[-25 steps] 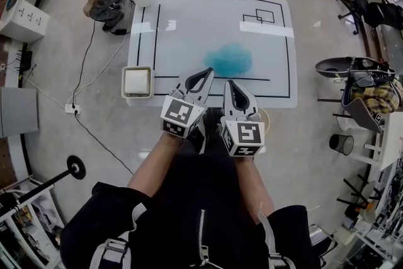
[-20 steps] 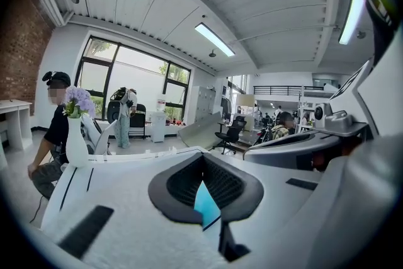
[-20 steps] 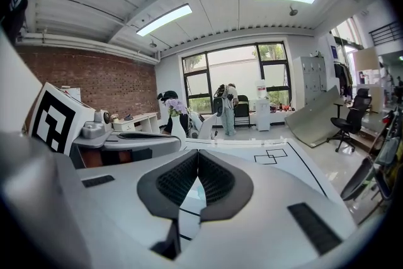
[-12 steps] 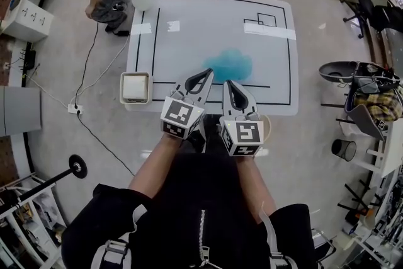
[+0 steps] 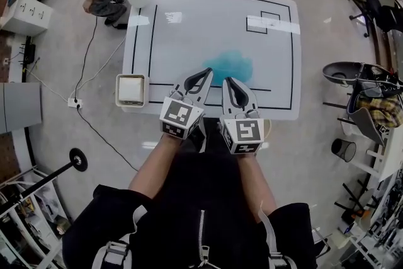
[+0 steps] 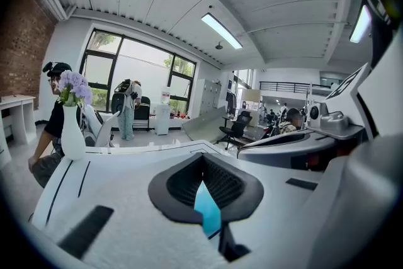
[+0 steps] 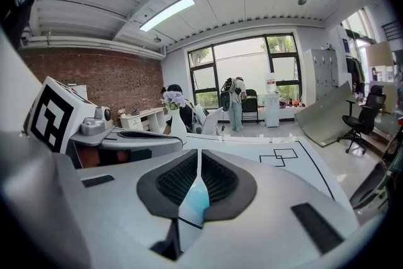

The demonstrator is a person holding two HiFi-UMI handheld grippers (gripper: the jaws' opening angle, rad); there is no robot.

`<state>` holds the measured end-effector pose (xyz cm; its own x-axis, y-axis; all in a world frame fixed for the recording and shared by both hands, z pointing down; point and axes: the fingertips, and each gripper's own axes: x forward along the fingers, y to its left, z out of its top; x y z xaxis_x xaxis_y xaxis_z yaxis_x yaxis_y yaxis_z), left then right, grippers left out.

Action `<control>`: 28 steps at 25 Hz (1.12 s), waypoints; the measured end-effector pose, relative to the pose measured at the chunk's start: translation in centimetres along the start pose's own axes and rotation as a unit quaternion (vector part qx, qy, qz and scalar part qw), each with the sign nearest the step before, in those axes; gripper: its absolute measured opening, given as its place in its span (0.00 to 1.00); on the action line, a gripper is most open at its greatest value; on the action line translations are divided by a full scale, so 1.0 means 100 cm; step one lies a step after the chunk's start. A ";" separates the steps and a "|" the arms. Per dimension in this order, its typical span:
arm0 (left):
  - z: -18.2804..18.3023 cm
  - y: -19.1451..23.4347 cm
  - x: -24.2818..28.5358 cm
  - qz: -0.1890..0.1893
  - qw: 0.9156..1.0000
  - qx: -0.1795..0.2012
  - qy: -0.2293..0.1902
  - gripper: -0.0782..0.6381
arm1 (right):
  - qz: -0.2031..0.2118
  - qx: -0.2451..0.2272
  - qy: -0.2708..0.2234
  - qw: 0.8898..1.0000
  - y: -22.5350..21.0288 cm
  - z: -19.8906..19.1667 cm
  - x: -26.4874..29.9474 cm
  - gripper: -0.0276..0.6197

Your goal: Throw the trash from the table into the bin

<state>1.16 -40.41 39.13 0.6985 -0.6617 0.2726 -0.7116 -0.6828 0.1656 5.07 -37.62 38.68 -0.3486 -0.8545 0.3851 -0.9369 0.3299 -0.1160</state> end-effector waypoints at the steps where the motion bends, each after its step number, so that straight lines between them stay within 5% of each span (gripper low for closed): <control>1: -0.003 0.000 0.003 -0.001 1.000 -0.002 0.003 0.12 | 0.002 -0.001 0.002 1.000 -0.001 0.000 0.003 0.06; 5: -0.015 0.002 0.009 -0.006 1.000 -0.009 0.016 0.12 | 0.003 -0.005 0.014 1.000 -0.008 -0.006 0.013 0.09; 14: -0.031 0.014 0.024 0.003 0.999 -0.025 0.035 0.12 | -0.015 0.006 0.027 0.999 -0.034 -0.035 0.041 0.41; 28: -0.060 0.024 0.027 0.020 0.997 -0.045 0.052 0.12 | 0.002 -0.033 0.143 0.989 -0.053 -0.118 0.093 0.49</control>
<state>0.85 -41.99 45.93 0.6603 -0.6497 0.3767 -0.7465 -0.6225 0.2350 7.08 -42.57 53.72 -0.3222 -0.7081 0.6284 -0.9280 0.3675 -0.0616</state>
